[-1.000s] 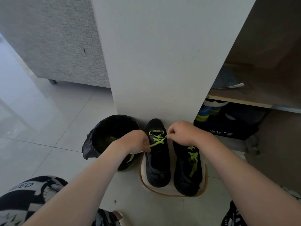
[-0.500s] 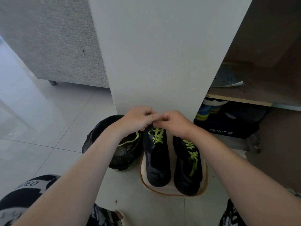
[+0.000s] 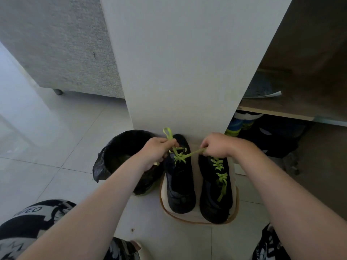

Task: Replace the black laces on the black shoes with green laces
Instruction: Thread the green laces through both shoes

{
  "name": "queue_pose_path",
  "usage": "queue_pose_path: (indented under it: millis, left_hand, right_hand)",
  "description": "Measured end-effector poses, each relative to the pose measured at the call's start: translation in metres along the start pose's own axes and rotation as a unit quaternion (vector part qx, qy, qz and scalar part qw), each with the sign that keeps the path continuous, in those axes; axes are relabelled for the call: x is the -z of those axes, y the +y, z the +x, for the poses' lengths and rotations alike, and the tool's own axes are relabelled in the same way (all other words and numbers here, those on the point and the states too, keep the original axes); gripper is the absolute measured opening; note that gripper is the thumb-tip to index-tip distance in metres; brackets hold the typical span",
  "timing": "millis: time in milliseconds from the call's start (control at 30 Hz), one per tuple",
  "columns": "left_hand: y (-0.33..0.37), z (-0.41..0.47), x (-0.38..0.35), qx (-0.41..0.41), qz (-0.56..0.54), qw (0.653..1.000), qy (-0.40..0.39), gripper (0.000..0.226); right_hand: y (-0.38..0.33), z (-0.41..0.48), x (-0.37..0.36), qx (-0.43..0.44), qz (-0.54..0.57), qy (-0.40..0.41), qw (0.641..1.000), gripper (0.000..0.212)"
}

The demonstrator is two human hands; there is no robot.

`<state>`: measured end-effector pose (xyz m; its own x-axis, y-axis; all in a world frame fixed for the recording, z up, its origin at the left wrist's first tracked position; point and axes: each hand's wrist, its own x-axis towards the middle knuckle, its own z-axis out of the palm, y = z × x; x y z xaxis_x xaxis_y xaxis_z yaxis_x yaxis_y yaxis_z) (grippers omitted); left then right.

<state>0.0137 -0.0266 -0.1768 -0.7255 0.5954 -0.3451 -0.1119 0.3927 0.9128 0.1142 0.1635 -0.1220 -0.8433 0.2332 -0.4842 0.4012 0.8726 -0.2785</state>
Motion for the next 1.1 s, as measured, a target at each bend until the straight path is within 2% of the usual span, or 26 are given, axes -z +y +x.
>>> queue_pose_path:
  millis: [67,200,333,467,533,633,833,1000,1100]
  left_hand:
    - [-0.002,-0.001,-0.005,-0.008,-0.014,1.0,-0.021,0.028]
    - [0.005,-0.001,-0.016,-0.043,-0.014,0.999,-0.029,0.028]
    - [0.004,0.001,-0.017,-0.039,-0.05,0.996,-0.055,0.03]
    - [-0.004,0.0,-0.019,-0.023,-0.116,0.99,-0.079,0.034]
    - [-0.005,0.001,-0.018,-0.009,-0.154,0.984,-0.085,0.034]
    - [-0.006,0.001,-0.015,-0.001,-0.185,0.975,-0.123,0.029]
    - [-0.002,-0.003,-0.018,-0.012,-0.169,0.97,-0.175,0.029]
    - [0.0,-0.003,-0.015,-0.007,-0.103,0.987,-0.124,0.03]
    - [-0.001,-0.002,-0.016,-0.01,-0.104,0.988,-0.112,0.03]
  right_hand:
    - [0.006,0.001,-0.003,-0.015,-0.017,0.006,1.0,0.023]
    - [-0.007,0.007,-0.008,0.008,0.0,0.106,0.994,0.036]
    - [-0.027,0.01,-0.023,0.012,0.184,0.098,0.978,0.033]
    - [-0.033,0.008,-0.028,0.009,0.258,0.119,0.959,0.033]
    - [-0.036,0.008,-0.027,0.003,0.34,0.105,0.934,0.027]
    - [-0.036,0.012,-0.025,-0.011,0.483,0.083,0.872,0.016]
    - [-0.031,0.016,-0.026,-0.095,0.552,0.084,0.824,0.006]
    - [-0.028,0.013,-0.021,-0.071,0.632,0.01,0.772,0.016]
    - [-0.027,0.01,-0.021,-0.037,0.626,-0.045,0.778,0.026]
